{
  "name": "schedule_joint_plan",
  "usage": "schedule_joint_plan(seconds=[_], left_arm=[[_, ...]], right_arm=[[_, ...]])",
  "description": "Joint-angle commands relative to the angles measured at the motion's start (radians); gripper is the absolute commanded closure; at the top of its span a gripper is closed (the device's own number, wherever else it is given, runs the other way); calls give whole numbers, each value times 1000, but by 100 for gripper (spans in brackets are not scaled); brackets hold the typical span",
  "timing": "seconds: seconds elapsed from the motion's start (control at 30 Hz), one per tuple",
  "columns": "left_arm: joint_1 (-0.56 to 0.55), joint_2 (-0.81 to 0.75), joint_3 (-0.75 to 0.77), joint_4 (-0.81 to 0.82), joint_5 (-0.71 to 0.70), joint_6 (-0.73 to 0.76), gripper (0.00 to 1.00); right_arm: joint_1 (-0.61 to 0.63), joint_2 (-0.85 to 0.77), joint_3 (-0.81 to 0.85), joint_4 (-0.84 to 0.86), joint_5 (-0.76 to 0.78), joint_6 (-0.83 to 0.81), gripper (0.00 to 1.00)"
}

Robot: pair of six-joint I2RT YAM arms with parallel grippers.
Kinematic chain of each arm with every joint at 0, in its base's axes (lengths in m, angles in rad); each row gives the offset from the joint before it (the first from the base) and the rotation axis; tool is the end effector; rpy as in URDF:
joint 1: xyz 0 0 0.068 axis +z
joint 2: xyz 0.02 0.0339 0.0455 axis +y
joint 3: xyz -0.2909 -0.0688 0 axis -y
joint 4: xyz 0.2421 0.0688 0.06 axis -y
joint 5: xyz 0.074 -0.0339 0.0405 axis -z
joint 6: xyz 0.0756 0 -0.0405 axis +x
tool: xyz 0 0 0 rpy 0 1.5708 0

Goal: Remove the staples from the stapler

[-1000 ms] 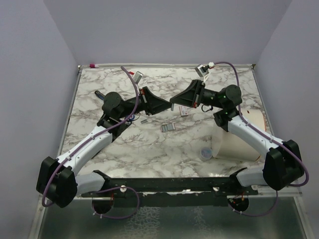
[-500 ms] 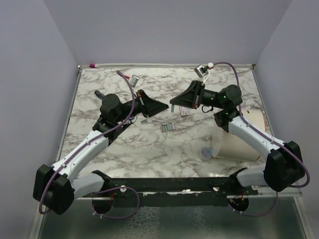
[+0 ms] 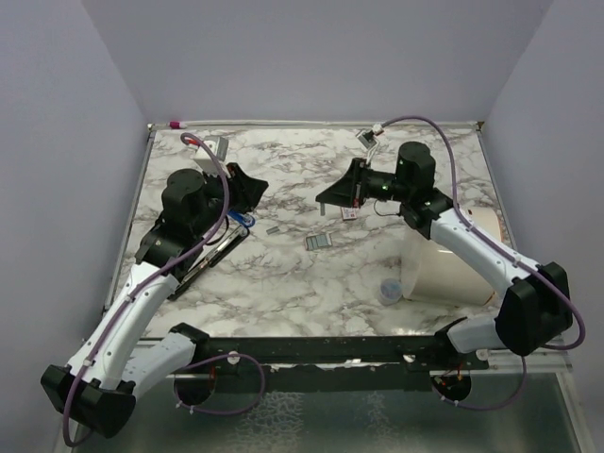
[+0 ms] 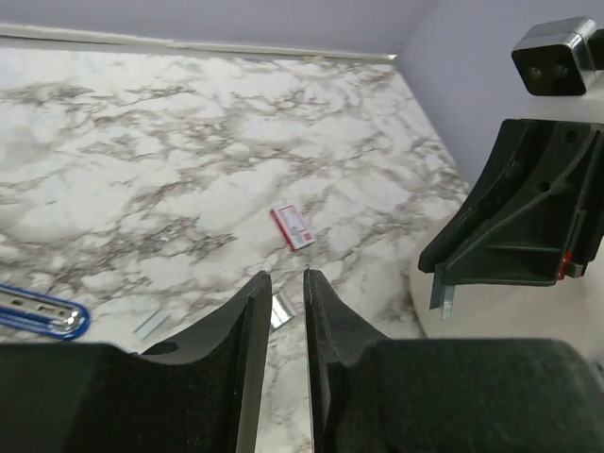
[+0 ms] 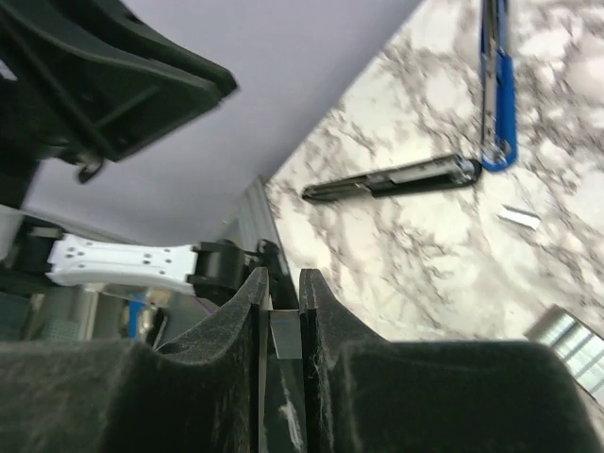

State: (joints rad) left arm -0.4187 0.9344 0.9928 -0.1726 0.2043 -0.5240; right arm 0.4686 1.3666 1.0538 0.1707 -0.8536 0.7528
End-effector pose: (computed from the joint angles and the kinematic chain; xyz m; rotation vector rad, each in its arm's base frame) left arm 0.2061 -0.1085 0.4046 0.0678 1.7594 -0.8702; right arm 0.2707 0.2009 0.3634 -0.4520 1.9004 1.5807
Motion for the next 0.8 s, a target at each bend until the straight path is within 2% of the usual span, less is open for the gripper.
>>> schedule_joint_plan(seconds=[0.0, 0.17, 0.4, 0.6, 0.77], left_arm=[[6, 13, 23, -138, -168, 143, 76], [6, 63, 38, -85, -152, 164, 76], [8, 135, 45, -5, -149, 197, 76], [9, 180, 8, 47, -146, 236, 76], [37, 180, -18, 48, -144, 271, 76]], right_arm=[[43, 94, 26, -211, 93, -206, 86], [113, 220, 93, -372, 301, -315, 88], [206, 364, 194, -492, 590, -353, 89], [248, 443, 257, -548, 764, -341, 89], [263, 491, 296, -584, 850, -323, 89]])
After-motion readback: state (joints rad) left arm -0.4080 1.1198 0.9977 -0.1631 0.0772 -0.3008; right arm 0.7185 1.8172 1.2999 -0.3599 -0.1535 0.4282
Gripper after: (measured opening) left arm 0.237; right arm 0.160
